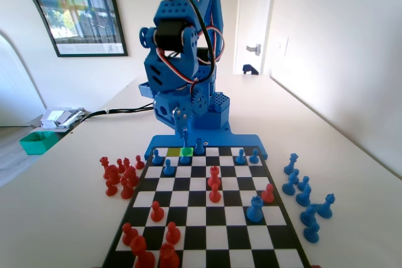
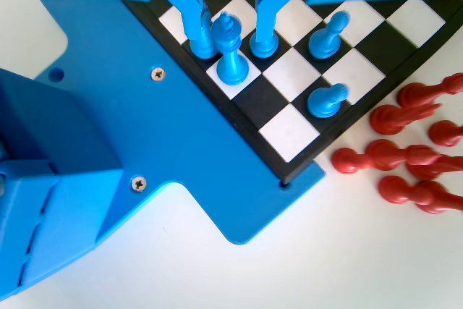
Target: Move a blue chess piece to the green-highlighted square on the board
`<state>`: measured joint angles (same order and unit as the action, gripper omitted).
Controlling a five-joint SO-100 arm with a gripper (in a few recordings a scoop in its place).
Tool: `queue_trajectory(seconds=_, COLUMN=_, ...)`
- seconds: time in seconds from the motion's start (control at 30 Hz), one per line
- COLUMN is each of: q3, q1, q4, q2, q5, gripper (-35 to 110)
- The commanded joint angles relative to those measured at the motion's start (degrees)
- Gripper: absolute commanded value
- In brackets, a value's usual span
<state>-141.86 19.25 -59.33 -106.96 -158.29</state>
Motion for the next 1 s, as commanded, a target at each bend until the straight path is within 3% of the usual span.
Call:
queue_trajectory(seconds=0.0, q3=7.0, q1=1.1, q4=-6.4, q2=-2.8, q5=0.1, gripper=11)
queue_trajectory(seconds=0.43, q3=20.8, q1=0.7, q4=-23.7, q2=-12.3, q5=8.8, gripper=1)
queue_trajectory(seconds=0.8, q3=27.3, q1=-4.0, q4=-33.5, q2=-31.9, q5=34.3, gripper=1)
queue_trajectory(seconds=0.97, q3=31.6, q1=-6.1, q4=-39.0, q2=-38.0, q5=39.6, gripper=1)
